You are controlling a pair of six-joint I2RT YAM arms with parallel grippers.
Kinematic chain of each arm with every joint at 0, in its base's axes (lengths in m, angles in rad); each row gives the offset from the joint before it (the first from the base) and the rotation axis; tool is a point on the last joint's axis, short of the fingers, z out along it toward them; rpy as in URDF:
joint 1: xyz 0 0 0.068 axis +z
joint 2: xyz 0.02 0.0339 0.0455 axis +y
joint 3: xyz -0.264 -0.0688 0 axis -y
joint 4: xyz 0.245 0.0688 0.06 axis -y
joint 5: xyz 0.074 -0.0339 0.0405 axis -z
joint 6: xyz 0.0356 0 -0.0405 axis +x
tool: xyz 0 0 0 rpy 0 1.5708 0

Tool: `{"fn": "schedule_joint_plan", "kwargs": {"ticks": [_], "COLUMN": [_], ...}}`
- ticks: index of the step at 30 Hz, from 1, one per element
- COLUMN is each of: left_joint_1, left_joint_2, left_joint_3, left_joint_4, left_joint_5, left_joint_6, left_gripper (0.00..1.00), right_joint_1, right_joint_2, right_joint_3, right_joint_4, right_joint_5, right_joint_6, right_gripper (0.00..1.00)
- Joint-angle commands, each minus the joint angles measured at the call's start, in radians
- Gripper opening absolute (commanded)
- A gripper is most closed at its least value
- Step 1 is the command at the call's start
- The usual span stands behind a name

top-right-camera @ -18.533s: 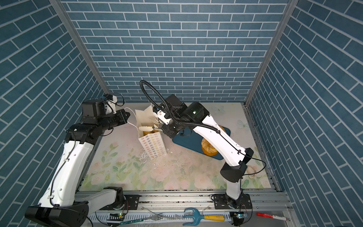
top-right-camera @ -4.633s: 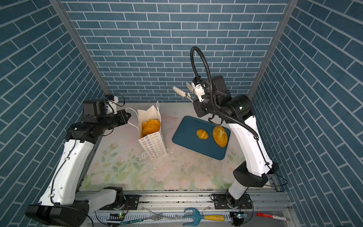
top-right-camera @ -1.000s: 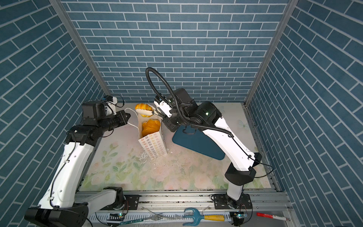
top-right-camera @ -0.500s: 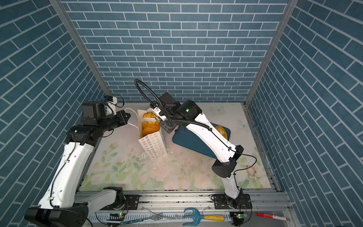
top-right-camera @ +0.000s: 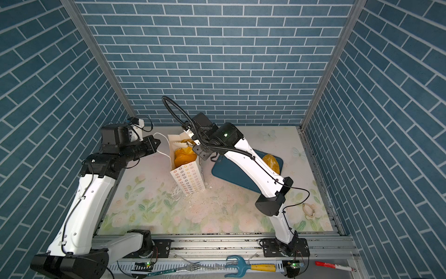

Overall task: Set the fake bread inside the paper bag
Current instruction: 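Open the tongs to drop the striped bun into the bag, then move the open tongs down onto the oval sugar-crusted loaf on the tray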

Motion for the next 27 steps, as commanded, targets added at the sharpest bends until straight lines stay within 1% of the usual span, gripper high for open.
{"fn": "schedule_joint_plan", "kwargs": {"ticks": [1,10,15,19,22,25,27], "left_joint_1": [0.002,0.002,0.002,0.002,0.002,0.002,0.003], "left_joint_2": [0.007,0.008,0.006,0.006,0.004,0.002,0.002], "left_joint_3": [0.024,0.024,0.025,0.026,0.027,0.021,0.019], "left_joint_4": [-0.009,-0.003,-0.003,0.000,0.000,0.004,0.005], "left_joint_5": [-0.001,0.001,0.002,0.003,0.003,0.002,0.004], "left_joint_6": [0.011,0.011,0.009,0.007,0.010,0.009,0.011], "left_gripper": [0.00,0.00,0.00,0.00,0.00,0.00,0.00], "right_joint_1": [0.010,0.011,-0.010,-0.095,-0.189,-0.289,-0.347], "right_joint_2": [-0.083,-0.215,-0.249,-0.276,-0.313,-0.369,-0.419], "right_joint_3": [0.025,0.013,0.014,-0.006,-0.080,-0.227,-0.361], "right_joint_4": [0.058,0.089,0.041,-0.051,-0.123,-0.162,-0.160], "right_joint_5": [0.009,0.092,0.183,0.203,0.192,0.181,0.184], "right_joint_6": [-0.002,-0.005,0.007,0.086,0.156,0.225,0.252], "right_gripper": [0.43,0.42,0.42,0.42,0.42,0.42,0.42]}}
